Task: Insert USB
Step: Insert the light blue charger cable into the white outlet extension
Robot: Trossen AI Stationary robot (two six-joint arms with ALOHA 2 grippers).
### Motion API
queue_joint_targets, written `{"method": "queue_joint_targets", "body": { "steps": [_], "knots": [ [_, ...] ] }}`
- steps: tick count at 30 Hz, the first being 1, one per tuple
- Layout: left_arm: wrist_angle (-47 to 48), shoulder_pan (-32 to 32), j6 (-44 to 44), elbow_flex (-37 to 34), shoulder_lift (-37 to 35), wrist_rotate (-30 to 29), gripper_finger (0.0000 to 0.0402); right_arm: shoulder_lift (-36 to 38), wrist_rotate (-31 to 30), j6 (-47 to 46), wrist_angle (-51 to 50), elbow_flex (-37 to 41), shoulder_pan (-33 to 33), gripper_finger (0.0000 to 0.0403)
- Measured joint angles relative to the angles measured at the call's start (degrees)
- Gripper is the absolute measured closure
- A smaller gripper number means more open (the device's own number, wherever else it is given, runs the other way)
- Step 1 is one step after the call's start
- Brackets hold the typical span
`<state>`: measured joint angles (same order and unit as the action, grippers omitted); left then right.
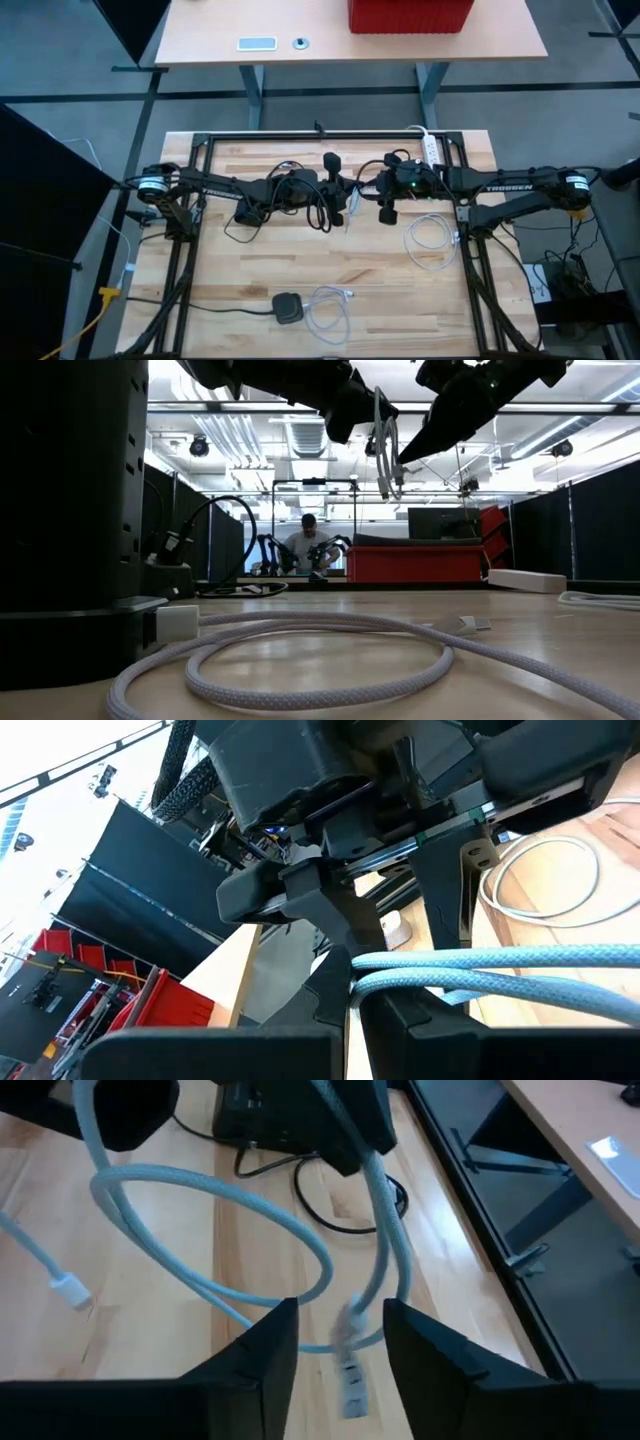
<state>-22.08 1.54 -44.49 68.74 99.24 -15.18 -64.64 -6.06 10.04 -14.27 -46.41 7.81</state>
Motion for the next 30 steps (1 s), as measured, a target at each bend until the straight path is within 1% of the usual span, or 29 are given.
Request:
{"method": "queue_joint_targets", "body": {
  "steps": [6,11,13,19,23,30],
  "knots": [
    [-0.01,0.0,0.0,0.02,0.0,0.22,0.0401,0.0,-0.04,0.31,0.03,0.02,0.0,0.0253],
    [-0.35,0.0,0.02,0.02,0.0,0.44,0.0401,-0.08,-0.04,0.69,1.77,0.07,0.0,0.0251],
    [-0.45,0.0,0.08,0.02,-0.02,1.41,0.0401,-0.32,-0.02,1.2,3.19,0.07,0.0,0.0255],
    [-1.03,0.0,0.55,0.02,-0.02,1.88,0.0401,-2.64,1.07,1.06,4.87,0.07,0.0,0.0273],
    [-0.73,0.0,0.56,0.02,-0.02,1.84,0.0401,-4.58,1.53,1.28,4.45,0.07,0.0,0.0295],
    [0.02,0.0,0.52,0.02,-0.02,-0.22,0.0401,-2.1,1.51,1.34,4.0,0.07,0.0,0.0342]
  ]
}}
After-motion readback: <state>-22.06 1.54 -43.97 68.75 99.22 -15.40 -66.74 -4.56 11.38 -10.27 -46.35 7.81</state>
